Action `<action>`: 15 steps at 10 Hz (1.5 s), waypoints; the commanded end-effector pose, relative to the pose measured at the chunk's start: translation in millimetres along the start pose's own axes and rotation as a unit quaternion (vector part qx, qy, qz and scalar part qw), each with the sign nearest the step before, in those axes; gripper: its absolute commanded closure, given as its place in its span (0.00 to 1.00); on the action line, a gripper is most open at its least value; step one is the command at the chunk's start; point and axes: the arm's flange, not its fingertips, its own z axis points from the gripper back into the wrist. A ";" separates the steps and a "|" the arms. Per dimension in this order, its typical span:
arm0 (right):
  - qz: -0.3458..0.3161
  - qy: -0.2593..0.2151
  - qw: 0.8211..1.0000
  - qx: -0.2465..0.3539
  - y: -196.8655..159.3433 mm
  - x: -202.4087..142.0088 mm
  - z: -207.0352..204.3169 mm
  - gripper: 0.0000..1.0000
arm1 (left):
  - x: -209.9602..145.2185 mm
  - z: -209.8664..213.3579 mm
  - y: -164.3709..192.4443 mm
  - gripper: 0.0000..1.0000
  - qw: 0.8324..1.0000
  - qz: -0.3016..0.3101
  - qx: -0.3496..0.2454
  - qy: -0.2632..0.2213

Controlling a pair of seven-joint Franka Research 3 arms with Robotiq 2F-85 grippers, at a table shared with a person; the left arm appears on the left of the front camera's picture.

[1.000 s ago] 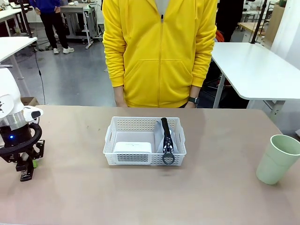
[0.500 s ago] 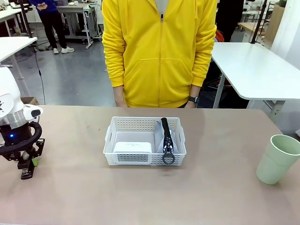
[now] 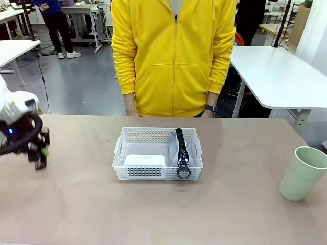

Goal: Efficiently arrange items inside the basket to fit them all.
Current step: Pick up the Stapler and place it inside the Organizing basket.

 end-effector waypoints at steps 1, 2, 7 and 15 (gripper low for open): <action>0.014 -0.007 1.000 0.009 0.9 2.0 -0.4 0.00 | -81.9 40.6 23.8 1.00 0.987 -0.070 -0.102 -0.106; 0.014 -0.007 1.000 0.009 0.9 2.0 -0.4 0.00 | -92.3 53.5 33.2 1.00 0.971 -0.130 -0.162 -0.117; 0.014 -0.007 1.000 0.009 0.9 2.0 -0.4 0.00 | -86.1 62.7 47.9 1.00 0.855 -0.441 -0.271 0.022; 0.014 -0.007 1.000 0.009 0.9 2.0 -0.4 0.00 | -69.9 65.2 40.1 0.81 0.849 -0.437 -0.293 0.040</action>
